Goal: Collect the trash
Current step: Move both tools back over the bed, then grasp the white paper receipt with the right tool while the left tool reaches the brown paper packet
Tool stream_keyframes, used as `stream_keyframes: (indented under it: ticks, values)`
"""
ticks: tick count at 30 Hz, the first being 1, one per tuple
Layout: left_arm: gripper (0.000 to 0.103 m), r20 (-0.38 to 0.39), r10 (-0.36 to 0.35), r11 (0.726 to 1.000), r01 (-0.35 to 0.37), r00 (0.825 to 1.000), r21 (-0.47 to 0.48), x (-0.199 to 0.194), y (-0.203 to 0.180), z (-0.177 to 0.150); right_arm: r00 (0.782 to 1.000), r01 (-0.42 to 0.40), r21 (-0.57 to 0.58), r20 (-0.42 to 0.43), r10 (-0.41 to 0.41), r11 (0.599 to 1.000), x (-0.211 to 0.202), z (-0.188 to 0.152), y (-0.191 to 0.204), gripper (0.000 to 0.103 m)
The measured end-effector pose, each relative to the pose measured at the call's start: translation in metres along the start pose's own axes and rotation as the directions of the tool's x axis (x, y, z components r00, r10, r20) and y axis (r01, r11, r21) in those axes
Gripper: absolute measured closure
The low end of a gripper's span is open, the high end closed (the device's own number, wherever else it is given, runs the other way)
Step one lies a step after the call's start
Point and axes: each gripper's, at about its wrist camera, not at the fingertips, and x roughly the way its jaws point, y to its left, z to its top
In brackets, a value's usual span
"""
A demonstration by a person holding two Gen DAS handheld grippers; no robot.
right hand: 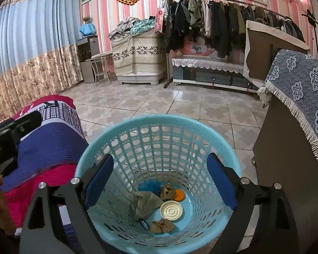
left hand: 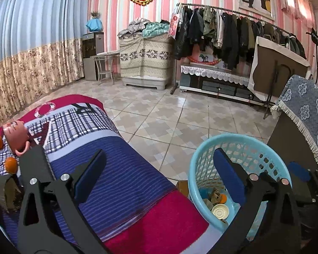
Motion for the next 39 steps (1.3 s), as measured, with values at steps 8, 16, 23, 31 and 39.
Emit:
stream_keyframes:
  ticks: [8,16,23,31,39]
  values:
    - [0.006,0.061,0.059,0.998,-0.056,0.996,-0.041,-0.060,0.032,0.010,0.998,-0.036,-0.031,0.049,0.038,0.999,-0.019,0.006,0.027,0.015]
    - [0.005,0.069,0.194,0.981,-0.192,0.979,-0.039,-0.123,0.090,-0.008,0.988,-0.106,-0.067,0.102,0.112,0.992,-0.047,0.010,0.070,0.011]
    - [0.005,0.040,0.335,0.935,-0.327,0.941,-0.137,-0.174,0.175,-0.023,0.975,-0.196,-0.144,0.080,0.209,0.970,-0.059,0.004,0.124,0.011]
    - [0.006,-0.008,0.464,0.863,-0.454,0.886,-0.220,-0.217,0.248,-0.049,0.939,-0.321,-0.231,0.047,0.340,0.919,-0.083,-0.007,0.181,0.011]
    - [0.005,-0.061,0.558,0.797,-0.554,0.828,-0.239,-0.238,0.302,-0.082,0.909,-0.406,-0.280,-0.023,0.416,0.870,-0.094,-0.026,0.222,0.011]
